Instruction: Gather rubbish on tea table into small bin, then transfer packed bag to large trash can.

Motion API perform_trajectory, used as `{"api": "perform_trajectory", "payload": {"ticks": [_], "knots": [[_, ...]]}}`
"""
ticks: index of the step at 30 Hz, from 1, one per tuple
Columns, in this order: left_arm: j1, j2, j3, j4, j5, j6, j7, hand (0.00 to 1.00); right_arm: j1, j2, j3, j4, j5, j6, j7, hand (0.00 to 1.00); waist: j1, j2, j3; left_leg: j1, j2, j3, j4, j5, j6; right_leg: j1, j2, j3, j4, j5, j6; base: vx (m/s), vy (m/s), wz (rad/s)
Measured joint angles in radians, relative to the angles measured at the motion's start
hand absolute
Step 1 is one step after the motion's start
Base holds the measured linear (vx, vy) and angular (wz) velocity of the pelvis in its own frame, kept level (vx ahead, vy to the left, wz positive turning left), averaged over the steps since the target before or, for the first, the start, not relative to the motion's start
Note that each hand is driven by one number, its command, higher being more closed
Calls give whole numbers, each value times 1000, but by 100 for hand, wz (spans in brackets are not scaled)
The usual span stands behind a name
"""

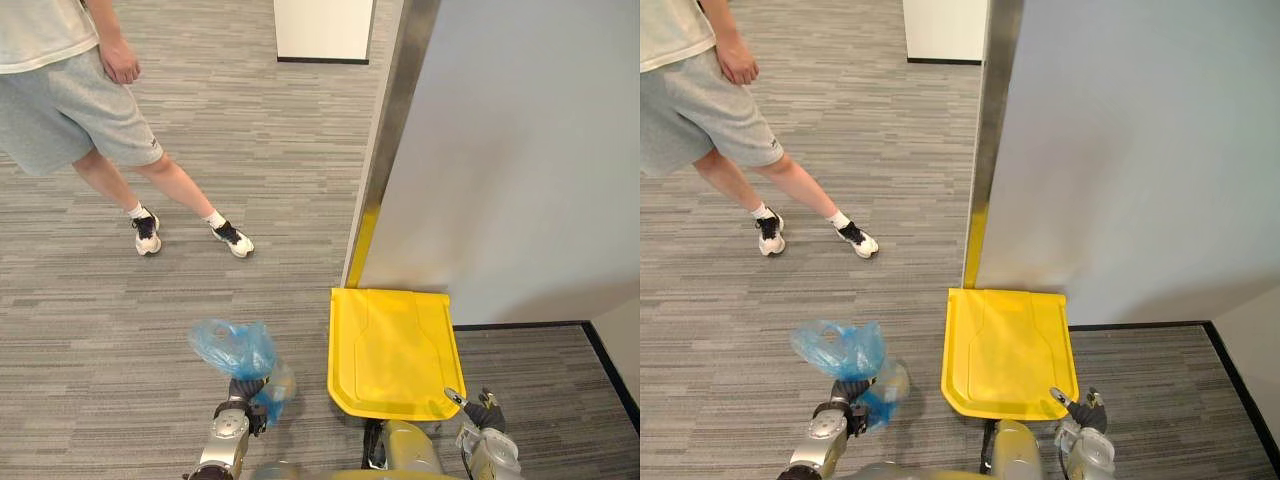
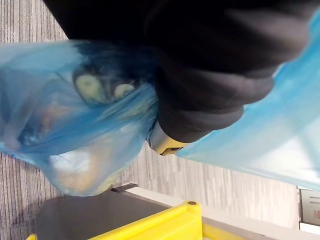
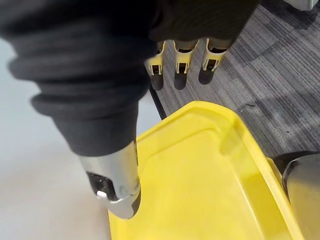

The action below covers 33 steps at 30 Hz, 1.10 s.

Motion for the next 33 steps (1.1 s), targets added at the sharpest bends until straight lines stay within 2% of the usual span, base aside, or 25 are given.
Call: {"api": "perform_trajectory", "payload": {"ticks": [3,4,5,6,7,8,9,10,11,12,13,14,15,16,17,19,20,22,24,25,27,28,29,31,33], "knots": [[8,0,-6,0,0,0,1,100,3,1,31,0,-18,0,0,0,0,-8,-5,-14,-2,15,3,5,4,1,4,3,-39,41,1,-92,37,-8],[8,1,-15,0,0,0,1,100,10,4,45,1,-21,0,0,0,1,-17,-10,-30,-17,17,13,17,12,-13,-1,5,-40,79,-3,-181,53,-11],[10,0,-21,0,0,1,1,100,10,17,45,0,-25,0,1,0,3,-30,-21,-53,-24,23,8,63,40,-22,-4,22,-79,135,18,-159,47,-11],[12,0,-21,-2,0,1,0,100,7,23,45,-2,-27,0,1,0,9,-32,-31,-59,-16,36,-8,81,49,-20,5,34,-86,143,29,-160,4,16],[11,-5,-33,-16,0,0,-1,100,13,29,48,-2,-31,1,0,0,-7,-34,-30,-62,-18,41,-21,86,57,-51,-20,34,103,46,2,-58,-38,42],[13,-4,-33,-21,0,0,-2,100,24,33,51,1,-39,3,1,0,-8,-44,-33,-62,-30,38,-19,86,58,-58,-40,30,239,-9,13,-49,-62,44],[19,2,-22,-26,0,4,-2,100,39,35,65,2,-44,4,2,0,1,-86,-56,-87,-55,38,21,85,58,-69,-61,27,268,-18,3,-88,-27,8],[25,-1,-9,-24,-3,10,-1,100,33,31,81,-1,-48,1,3,0,9,-83,-67,-127,-56,45,45,99,77,-53,-49,15,200,-9,12,-139,-14,-22],[34,-3,-2,-21,-3,13,-2,100,23,30,85,0,-51,-1,3,0,16,-56,-83,-149,-38,48,27,125,91,-12,-22,24,105,-15,20,-170,-60,-45],[46,-18,12,-35,-4,8,-3,100,1,28,81,3,-56,-2,2,0,29,-53,-88,-143,-34,85,-32,151,77,-11,-30,27,219,-87,28,-76,-105,-27],[36,-13,3,-46,-5,7,-2,100,-15,19,86,17,-57,-4,1,0,26,-67,-91,-153,-56,95,-39,154,76,50,-27,36,161,-143,46,-48,-129,-32],[35,-10,5,-49,-6,6,-1,100,-33,9,89,43,-57,-3,3,0,38,-72,-93,-176,-57,98,-28,154,76,64,-20,49,80,-162,36,-102,-91,-44],[35,-10,7,-49,-9,7,-4,100,-76,-13,115,65,-57,-4,0,0,57,-51,-92,-229,-44,108,-1,158,70,91,8,64,-60,-151,14,-196,-73,-58],[28,-17,6,-47,-18,7,-4,100,-108,-34,128,74,-57,-4,0,0,54,-16,-73,-267,-26,99,20,170,69,99,33,56,-134,-93,7,-254,-70,-38],[15,-19,-5,-47,-25,6,-1,100,-134,-46,125,80,-57,-4,-2,0,53,-4,-39,-286,-24,87,13,213,63,105,39,55,-192,-48,3,-220,-58,0],[12,-16,-22,-49,-43,6,2,100,-135,-59,126,110,-57,-3,-8,0,53,6,-15,-294,-42,44,-1,246,23,106,38,48,-213,-19,-5,-205,-61,17],[25,-16,-23,-49,-46,5,4,100,-123,-58,126,116,-57,0,-19,0,53,10,-13,-305,-36,13,4,250,17,103,35,33,-218,-12,-13,-237,-58,22],[33,-17,-24,-50,-52,5,4,100,-114,-57,126,112,-57,0,-20,0,48,9,-13,-307,-22,9,-5,249,15,100,36,16,-221,-1,-23,-201,-42,17],[33,-18,-29,-50,-55,6,3,100,-106,-59,126,106,-57,-2,-20,0,45,3,-9,-316,-12,15,15,230,33,86,35,3,-223,14,-30,-209,4,11],[39,-17,-28,-51,-55,6,1,100,-103,-59,126,106,-57,-2,-20,0,32,-2,-7,-309,-13,13,28,221,45,88,29,-2,-235,21,-33,-183,51,13],[53,-15,-29,-44,-54,6,-1,100,-88,-59,125,110,-57,-3,-19,0,15,8,-11,-262,-21,4,-77,196,41,89,35,-1,-270,44,0,-158,96,0],[53,-7,-29,-34,-54,6,-1,100,-85,-50,125,113,-57,0,-18,0,17,-4,-15,-256,-32,10,-100,202,37,95,29,7,-290,61,6,-119,154,-12],[62,5,-33,-11,-54,7,-1,100,-62,-38,125,114,-57,0,-18,0,10,-9,-24,-240,-54,21,-165,243,35,115,21,11,-361,104,20,-69,134,-9],[65,23,-34,15,-51,13,-1,100,-46,-42,124,114,-57,0,-17,0,2,-18,-31,-216,-79,33,-210,264,43,136,12,20,-409,148,30,-43,108,-7],[67,24,-40,29,-49,13,-1,100,-36,-51,124,120,-57,0,-17,0,2,-3,-29,-199,-89,43,-227,269,51,161,10,39,-448,174,32,-16,91,-14]]}}
